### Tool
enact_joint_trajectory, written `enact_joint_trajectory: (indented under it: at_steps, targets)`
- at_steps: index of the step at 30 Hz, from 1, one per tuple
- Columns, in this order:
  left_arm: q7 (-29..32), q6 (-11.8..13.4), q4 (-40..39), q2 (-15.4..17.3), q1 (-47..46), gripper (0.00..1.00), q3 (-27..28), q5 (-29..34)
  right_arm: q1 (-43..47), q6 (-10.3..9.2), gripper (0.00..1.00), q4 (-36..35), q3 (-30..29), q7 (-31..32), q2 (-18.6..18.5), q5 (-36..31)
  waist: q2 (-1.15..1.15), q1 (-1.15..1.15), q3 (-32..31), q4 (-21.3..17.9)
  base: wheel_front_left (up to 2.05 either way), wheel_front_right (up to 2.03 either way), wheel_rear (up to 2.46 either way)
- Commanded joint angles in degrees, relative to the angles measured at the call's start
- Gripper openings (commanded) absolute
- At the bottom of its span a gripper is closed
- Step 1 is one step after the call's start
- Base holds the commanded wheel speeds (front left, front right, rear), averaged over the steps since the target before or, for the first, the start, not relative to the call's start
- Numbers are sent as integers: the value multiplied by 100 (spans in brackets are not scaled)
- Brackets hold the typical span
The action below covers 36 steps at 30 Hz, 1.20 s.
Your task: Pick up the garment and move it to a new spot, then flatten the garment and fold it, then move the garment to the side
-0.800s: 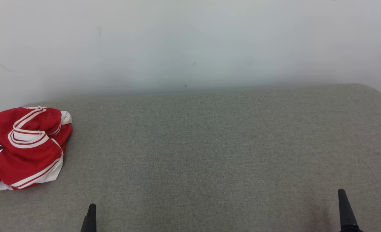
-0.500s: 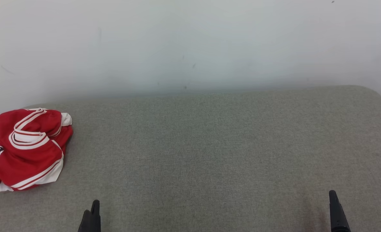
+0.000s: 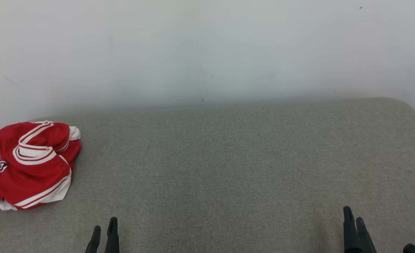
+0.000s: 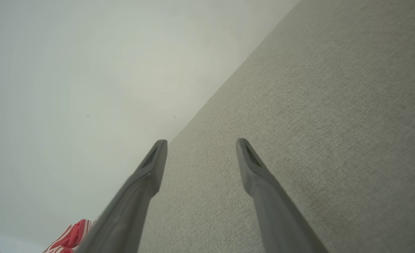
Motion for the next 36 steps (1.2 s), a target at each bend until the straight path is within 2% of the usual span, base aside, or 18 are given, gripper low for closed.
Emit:
enact_joint_trajectory:
  at_steps: [1, 7, 16, 36]
  targets:
    - [-50, 24, -52, 7, -57, 100, 5, 248, -91, 2, 100, -52, 39, -58, 4, -268, 0, 0, -14, 5, 0, 0, 0]
    - [-137, 106, -122, 13, -80, 100, -28, 722, -100, 2, 100, -19, 108, -111, 52, -779, 0, 0, -61, 14, 0, 0, 0]
    - [-237, 50, -201, 88, -66, 100, -127, 1257, -154, 2, 100, -110, 299, -175, 20, -1389, 0, 0, -103, 13, 0, 0, 0]
    - [-476, -9, -266, 157, 4, 100, -154, 2436, -140, 2, 100, -36, 247, -327, 214, -2862, 0, 0, -170, -5, 0, 0, 0]
